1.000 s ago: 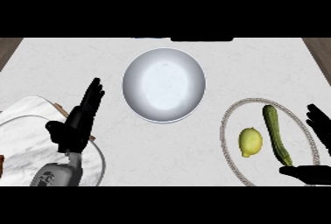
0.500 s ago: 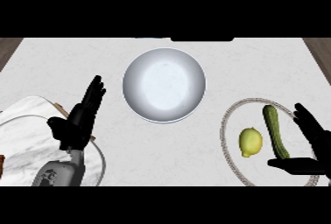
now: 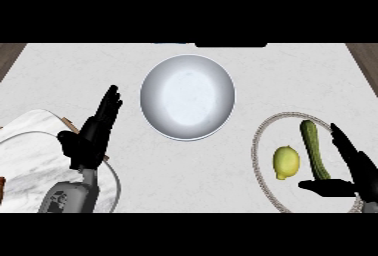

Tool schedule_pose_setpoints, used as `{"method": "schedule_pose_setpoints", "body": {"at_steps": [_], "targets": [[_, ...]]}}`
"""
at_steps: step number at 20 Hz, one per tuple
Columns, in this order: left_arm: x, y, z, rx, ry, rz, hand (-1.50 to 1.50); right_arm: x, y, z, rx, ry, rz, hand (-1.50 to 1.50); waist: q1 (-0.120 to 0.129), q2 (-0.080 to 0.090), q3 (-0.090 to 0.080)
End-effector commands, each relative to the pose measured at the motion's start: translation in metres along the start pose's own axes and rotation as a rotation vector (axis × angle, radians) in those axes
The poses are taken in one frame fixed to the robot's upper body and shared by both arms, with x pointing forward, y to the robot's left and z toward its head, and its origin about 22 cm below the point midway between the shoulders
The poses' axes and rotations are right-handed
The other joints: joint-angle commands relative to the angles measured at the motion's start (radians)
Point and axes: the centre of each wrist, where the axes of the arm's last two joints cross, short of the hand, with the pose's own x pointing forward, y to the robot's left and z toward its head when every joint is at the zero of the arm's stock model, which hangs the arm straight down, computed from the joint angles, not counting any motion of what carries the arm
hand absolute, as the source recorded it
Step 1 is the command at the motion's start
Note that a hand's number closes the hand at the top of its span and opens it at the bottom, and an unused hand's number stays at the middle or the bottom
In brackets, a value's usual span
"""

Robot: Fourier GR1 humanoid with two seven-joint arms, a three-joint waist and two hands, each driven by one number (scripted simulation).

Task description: Pick the squash from the placemat and place it in the bowl

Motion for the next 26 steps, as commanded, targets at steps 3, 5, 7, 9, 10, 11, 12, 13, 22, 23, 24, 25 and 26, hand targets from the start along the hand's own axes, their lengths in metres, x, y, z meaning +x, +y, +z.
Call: {"method": "schedule_pose_setpoints", "body": {"at_steps": [3,5,7,9,10,11,12,13,22,23,24,25,26], "targets": [[0.001,0.013,0.007,-0.008,0.010,0.006,0.00,-0.006,-0.001,-0.006,0.033,0.023,0.049,-1.50,0.000,-0.001,0.000],[0.010,0.002,0.008,-0.009,-0.009,0.012,0.00,-0.020,0.001,-0.012,0.055,0.014,0.010,-1.50,0.001,-0.001,0.000],[-0.002,0.003,0.007,0.006,-0.004,-0.012,0.00,-0.008,0.016,-0.027,0.092,-0.025,0.066,1.50,0.003,0.000,0.000],[0.005,0.006,-0.009,0.009,-0.026,0.009,0.00,0.000,0.000,-0.023,0.163,-0.076,0.167,1.50,0.000,0.001,0.000],[-0.003,-0.004,0.004,-0.002,0.011,-0.010,0.00,-0.001,0.036,-0.016,0.147,-0.115,0.206,1.50,0.003,0.000,0.000],[-0.008,0.004,0.016,-0.002,-0.007,0.011,0.00,-0.011,0.006,-0.015,0.158,-0.121,0.203,1.50,0.003,-0.001,0.000],[0.001,-0.007,0.014,0.005,-0.027,-0.018,0.00,-0.003,0.038,-0.021,0.163,-0.141,0.225,1.50,0.006,0.000,0.000],[0.001,0.006,0.009,-0.011,-0.018,0.002,0.00,0.001,0.037,-0.023,0.167,-0.141,0.235,1.50,0.004,0.000,0.000],[-0.004,-0.002,0.003,-0.001,-0.006,-0.012,0.00,0.065,0.143,0.012,0.395,-0.382,0.118,1.50,0.009,-0.005,-0.004],[-0.006,-0.006,0.004,-0.024,0.001,-0.007,0.00,0.088,0.176,0.021,0.477,-0.448,0.103,1.50,0.033,-0.006,-0.005],[0.002,-0.008,0.001,-0.057,-0.014,-0.006,0.00,0.107,0.193,0.024,0.530,-0.503,0.119,1.50,0.064,-0.005,-0.004],[0.006,-0.011,-0.001,-0.072,-0.024,-0.012,0.00,0.120,0.206,0.033,0.597,-0.548,0.136,1.50,0.079,-0.007,-0.003],[-0.002,-0.013,-0.001,-0.063,-0.005,-0.011,0.00,0.133,0.216,0.043,0.610,-0.587,0.134,1.50,0.072,-0.003,-0.004]]}}
